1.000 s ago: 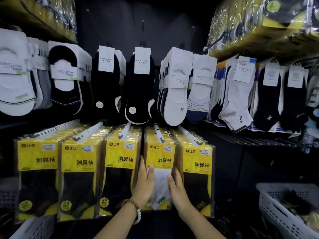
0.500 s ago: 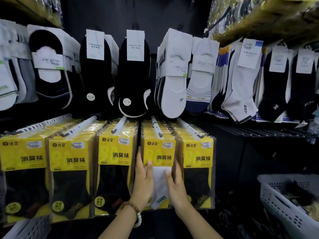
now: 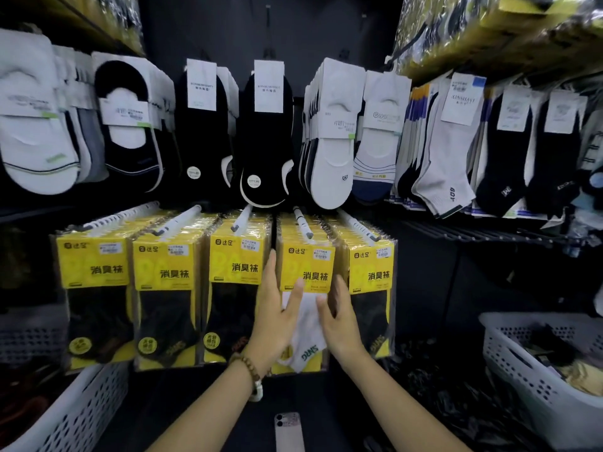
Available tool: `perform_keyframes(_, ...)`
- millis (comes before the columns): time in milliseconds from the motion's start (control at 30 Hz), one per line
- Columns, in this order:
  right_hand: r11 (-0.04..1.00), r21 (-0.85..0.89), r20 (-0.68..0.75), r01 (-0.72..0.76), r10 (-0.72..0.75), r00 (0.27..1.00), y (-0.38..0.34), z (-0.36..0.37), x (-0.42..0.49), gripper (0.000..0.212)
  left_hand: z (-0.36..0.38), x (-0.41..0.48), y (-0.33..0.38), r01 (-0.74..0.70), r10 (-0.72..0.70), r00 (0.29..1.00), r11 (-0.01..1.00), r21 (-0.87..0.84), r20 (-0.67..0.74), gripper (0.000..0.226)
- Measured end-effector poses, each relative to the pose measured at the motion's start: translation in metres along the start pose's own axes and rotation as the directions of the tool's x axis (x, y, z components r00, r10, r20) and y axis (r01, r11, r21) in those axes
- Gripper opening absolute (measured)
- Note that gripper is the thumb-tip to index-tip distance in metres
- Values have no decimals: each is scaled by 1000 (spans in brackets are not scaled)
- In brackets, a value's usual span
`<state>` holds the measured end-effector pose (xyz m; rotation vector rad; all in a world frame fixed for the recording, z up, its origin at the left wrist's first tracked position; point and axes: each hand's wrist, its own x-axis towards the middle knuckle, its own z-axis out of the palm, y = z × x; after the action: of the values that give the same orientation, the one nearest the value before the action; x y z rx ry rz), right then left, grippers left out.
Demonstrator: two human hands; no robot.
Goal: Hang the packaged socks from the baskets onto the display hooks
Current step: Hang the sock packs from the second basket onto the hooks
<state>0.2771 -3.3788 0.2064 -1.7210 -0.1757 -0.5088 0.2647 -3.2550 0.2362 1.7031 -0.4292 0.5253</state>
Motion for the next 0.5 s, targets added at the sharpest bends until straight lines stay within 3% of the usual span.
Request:
perform_keyframes(133, 987, -93, -23, 128, -130, 991, -29, -1, -7, 65, -48, 2, 9, -80, 96, 991, 986, 149, -99, 63)
perform_keyframes(233, 969, -146, 36, 197, -194, 980, -38, 11, -10, 54, -80, 6, -6, 44, -2, 986, 967, 251, -164, 66)
perform_keyframes(400, 990, -130, 295, 47, -6, 955, -37, 57, -8, 58, -100, 11, -28, 219, -178, 973, 908, 357, -144, 66)
perform_keyframes(500, 994, -102, 284, -46, 74, 956, -37, 79, 1, 65, -100, 13, -36, 300, -280, 954, 882, 364, -108, 68)
